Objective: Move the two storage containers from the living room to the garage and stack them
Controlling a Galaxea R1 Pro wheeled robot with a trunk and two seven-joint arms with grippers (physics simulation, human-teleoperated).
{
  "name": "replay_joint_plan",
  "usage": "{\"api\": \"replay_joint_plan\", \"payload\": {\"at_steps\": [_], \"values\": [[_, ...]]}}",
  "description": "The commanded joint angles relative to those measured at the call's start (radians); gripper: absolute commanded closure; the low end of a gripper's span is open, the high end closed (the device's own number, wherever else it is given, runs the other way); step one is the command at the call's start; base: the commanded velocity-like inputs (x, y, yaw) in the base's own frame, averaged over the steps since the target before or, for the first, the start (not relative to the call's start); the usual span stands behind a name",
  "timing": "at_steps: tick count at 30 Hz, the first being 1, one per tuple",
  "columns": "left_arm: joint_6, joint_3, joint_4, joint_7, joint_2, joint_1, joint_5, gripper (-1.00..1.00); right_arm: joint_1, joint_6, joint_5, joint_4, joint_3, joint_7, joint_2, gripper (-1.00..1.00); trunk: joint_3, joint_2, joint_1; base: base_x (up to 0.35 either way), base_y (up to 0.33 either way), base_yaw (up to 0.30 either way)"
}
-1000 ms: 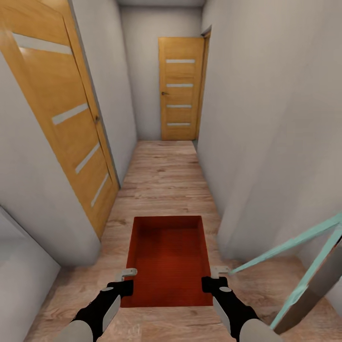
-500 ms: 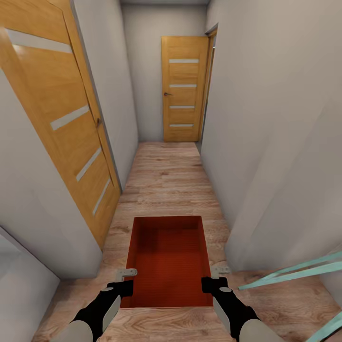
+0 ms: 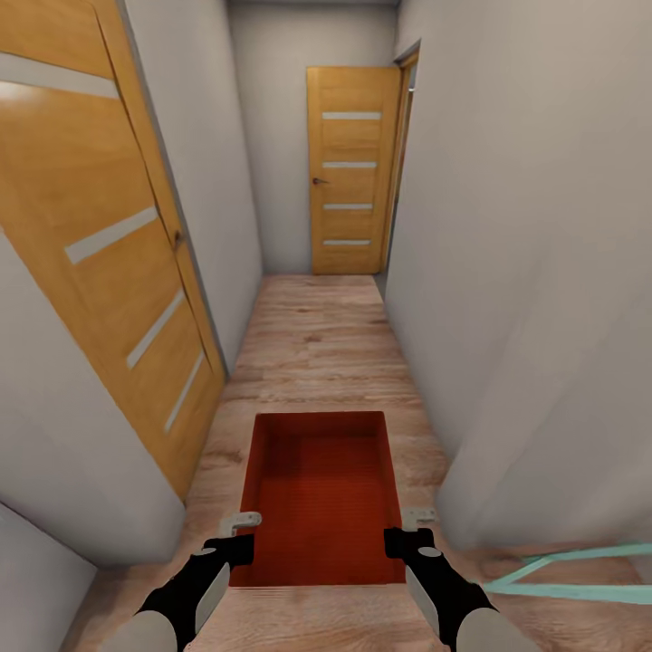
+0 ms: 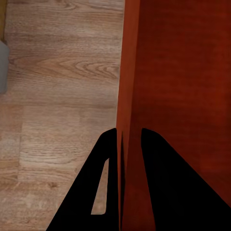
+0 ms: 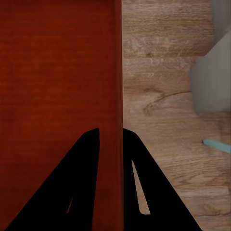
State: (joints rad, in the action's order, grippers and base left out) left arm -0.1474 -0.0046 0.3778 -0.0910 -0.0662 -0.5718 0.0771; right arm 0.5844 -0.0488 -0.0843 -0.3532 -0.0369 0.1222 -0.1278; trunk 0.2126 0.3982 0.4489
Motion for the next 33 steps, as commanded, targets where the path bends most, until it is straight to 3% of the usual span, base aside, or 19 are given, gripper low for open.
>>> {"api": "replay_joint_plan", "payload": {"at_steps": [1, 33], "values": [[-0.006, -0.017, 0.003, -0.009, 0.002, 0.001, -0.036, 1.0, 0.002, -0.005, -0.014, -0.061, -0.04, 0.091, 0.046, 1.0, 0.002, 0.002, 0.001, 0.338, 0.0, 0.0], [-0.006, -0.017, 0.003, -0.009, 0.002, 0.001, -0.036, 1.0, 0.002, 0.0, -0.013, -0.061, -0.04, 0.091, 0.046, 1.0, 0.002, 0.002, 0.001, 0.338, 0.0, 0.0]]}}
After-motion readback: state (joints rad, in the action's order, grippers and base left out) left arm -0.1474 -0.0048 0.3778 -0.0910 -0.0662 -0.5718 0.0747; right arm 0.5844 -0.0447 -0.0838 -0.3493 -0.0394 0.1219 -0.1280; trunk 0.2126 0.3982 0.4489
